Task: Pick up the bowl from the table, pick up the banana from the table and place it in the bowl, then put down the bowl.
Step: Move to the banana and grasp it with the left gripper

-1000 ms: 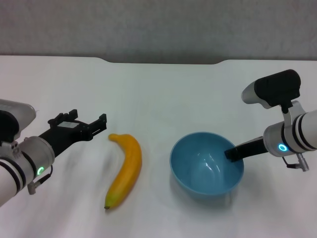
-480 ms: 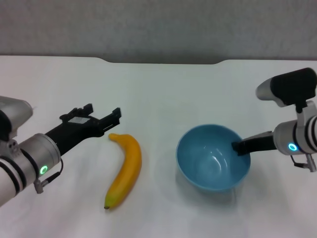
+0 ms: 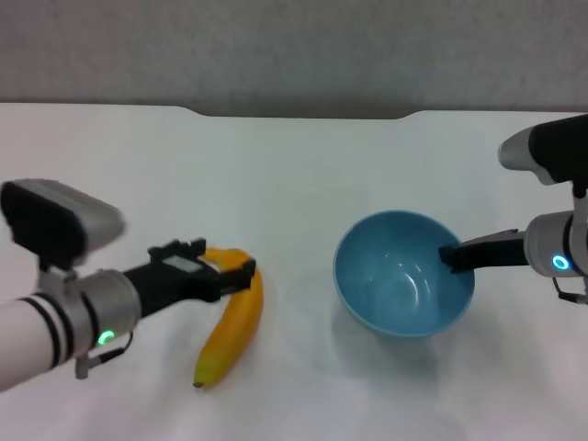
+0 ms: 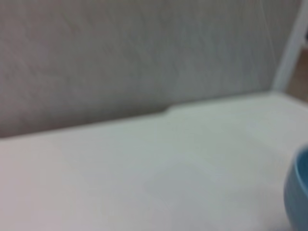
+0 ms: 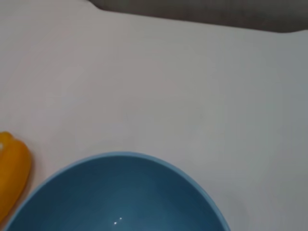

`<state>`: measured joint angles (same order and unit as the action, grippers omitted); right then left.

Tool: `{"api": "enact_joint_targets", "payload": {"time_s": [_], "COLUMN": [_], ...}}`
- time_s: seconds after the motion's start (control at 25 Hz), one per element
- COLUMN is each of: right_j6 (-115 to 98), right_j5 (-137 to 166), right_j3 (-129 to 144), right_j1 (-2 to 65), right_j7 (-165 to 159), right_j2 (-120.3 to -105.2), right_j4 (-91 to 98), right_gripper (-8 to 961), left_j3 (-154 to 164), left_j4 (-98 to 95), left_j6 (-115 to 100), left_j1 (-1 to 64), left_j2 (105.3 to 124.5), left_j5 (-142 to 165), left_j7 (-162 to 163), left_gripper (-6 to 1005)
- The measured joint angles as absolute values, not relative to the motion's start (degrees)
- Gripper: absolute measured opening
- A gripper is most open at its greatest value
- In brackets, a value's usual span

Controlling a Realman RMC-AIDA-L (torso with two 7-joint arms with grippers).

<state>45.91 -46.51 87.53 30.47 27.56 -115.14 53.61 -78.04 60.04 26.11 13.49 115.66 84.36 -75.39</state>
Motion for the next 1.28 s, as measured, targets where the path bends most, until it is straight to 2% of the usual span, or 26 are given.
{"api": "enact_joint_targets", "payload": {"time_s": [0.16, 1.28], "right_j6": [47.3, 49.1], "right_j5": [-43.1, -40.6], "right_j3": [87.3, 85.0], "right_j1": [29.9, 28.7], "right_j7": [25.1, 23.0], "right_j2": [-115.08, -115.14], "right_j4": [56.6, 60.9], "right_gripper": [33, 33], "left_j3": [-77.2, -69.6], "left_j4": [60.0, 51.4], "left_j6": [25.3, 20.6], "left_j1": [14.6, 21.5], "left_j2": [116.66, 116.98], "left_j5": [97.3, 100.3], "left_j7": [-65.2, -55.7], "left_gripper": [864, 860]}}
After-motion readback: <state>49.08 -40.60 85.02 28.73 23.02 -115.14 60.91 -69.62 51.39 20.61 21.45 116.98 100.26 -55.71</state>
